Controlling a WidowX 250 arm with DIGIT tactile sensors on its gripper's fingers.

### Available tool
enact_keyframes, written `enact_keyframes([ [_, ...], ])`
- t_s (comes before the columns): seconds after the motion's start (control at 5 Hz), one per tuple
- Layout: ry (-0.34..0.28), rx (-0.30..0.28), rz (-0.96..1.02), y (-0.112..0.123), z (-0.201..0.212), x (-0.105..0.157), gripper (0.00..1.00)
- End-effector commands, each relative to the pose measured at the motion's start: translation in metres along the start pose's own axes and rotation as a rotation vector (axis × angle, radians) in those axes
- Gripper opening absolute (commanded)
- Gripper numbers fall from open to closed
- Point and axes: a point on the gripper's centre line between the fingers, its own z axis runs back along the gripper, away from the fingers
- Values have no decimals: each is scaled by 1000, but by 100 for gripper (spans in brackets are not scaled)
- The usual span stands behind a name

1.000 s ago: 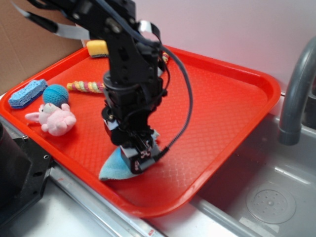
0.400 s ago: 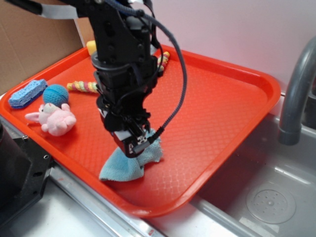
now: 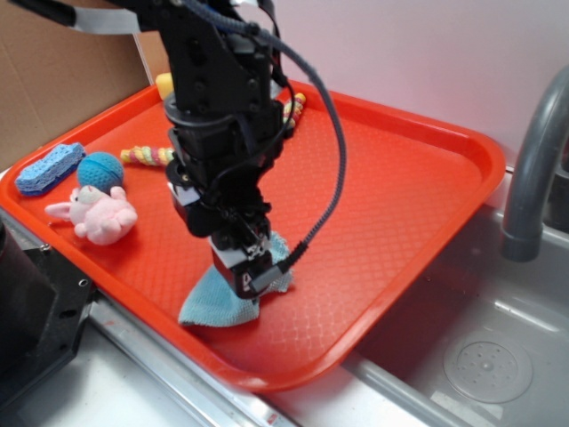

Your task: Grab the blue cloth.

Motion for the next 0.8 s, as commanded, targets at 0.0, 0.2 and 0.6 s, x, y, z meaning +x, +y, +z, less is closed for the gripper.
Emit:
enact_keyframes([
  [0.0,-89,-65,139,-6,-47,9,100],
  [0.2,-97,-141,139,-11,-64,14,92],
  [0.6,-108,-130,65,-3,-40,5,0],
])
